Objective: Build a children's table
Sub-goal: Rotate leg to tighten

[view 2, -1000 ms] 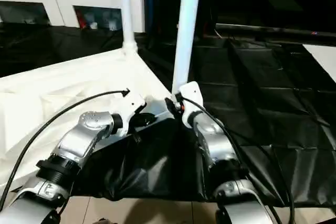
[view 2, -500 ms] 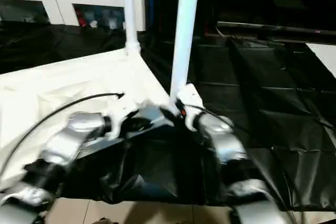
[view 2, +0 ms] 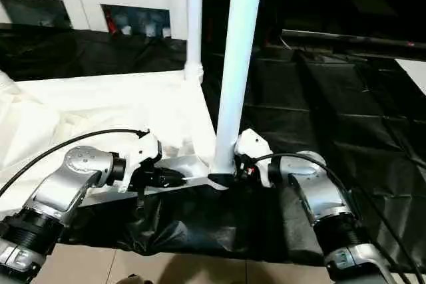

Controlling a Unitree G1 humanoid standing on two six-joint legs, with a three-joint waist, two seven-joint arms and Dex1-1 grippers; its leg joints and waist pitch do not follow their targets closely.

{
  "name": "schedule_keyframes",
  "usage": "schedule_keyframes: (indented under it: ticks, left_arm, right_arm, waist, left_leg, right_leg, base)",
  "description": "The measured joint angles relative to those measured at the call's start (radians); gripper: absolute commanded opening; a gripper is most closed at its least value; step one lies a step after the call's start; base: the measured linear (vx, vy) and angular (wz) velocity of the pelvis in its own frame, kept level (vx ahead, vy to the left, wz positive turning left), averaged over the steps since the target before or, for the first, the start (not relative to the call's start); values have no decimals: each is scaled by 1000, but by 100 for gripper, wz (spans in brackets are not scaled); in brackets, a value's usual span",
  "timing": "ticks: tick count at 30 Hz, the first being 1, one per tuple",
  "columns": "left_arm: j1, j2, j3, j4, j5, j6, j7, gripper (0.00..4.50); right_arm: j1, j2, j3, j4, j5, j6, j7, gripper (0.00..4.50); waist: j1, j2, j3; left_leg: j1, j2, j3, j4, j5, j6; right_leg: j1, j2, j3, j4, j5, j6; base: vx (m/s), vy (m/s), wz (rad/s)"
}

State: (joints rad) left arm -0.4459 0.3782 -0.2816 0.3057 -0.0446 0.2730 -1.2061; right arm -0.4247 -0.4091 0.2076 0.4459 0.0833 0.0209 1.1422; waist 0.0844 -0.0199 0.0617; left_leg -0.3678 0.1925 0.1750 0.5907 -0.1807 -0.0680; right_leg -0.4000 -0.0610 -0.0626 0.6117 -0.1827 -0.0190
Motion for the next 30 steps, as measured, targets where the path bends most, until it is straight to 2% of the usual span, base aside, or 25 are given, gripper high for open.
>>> schedule_keyframes:
  ticks: [13,17,18,24,28,29,30]
  left_arm:
    - [8,-3,-3,-11,8,0,20,0]
    - [-20,-71,23,40,53,10,166,0]
    - [-35,-106,31,69,73,13,230,0]
    - [-85,-200,47,132,109,58,399,0]
    - [-101,-243,46,150,134,63,465,0]
    - [-102,-244,46,150,135,63,467,0]
    - [-103,-244,46,150,135,61,467,0]
  right_arm:
    - [32,23,-16,-36,9,43,-23,272]
    - [0,129,-80,56,-19,50,-249,272]
    - [-24,175,-102,98,-34,56,-355,272]
    - [-92,316,-184,202,-45,82,-678,272]
    - [-125,355,-210,243,-56,77,-796,272]
    - [-126,358,-212,247,-56,72,-800,328]
    - [-128,358,-213,253,-56,61,-799,328]
  waist:
    - [4,-2,0]
    - [-2,-3,0]
    - [-7,-4,0]
    - [-27,-5,0]
    - [-27,-5,0]
    - [-26,-5,0]
    - [-25,-5,0]
  left_leg:
    - [0,0,0,0,0,0]
    - [2,0,0,1,0,0]
    - [2,0,0,1,0,0]
    - [2,0,0,1,0,0]
    - [1,-1,0,1,0,0]
    - [1,0,0,1,0,0]
    - [1,0,0,0,0,0]
  right_leg:
    - [1,0,0,0,0,0]
    - [1,0,0,0,-2,3]
    - [1,0,0,0,-2,3]
    - [1,-1,-1,-1,-2,3]
    - [1,-1,0,-1,-1,3]
    - [1,-1,0,-1,-1,3]
    - [1,-1,-1,0,-1,2]
  base:
    - [0,0,0]
    - [0,0,0]
    - [0,0,0]
    - [0,0,0]
    - [0,0,0]
    - [0,0,0]
    - [0,0,0]
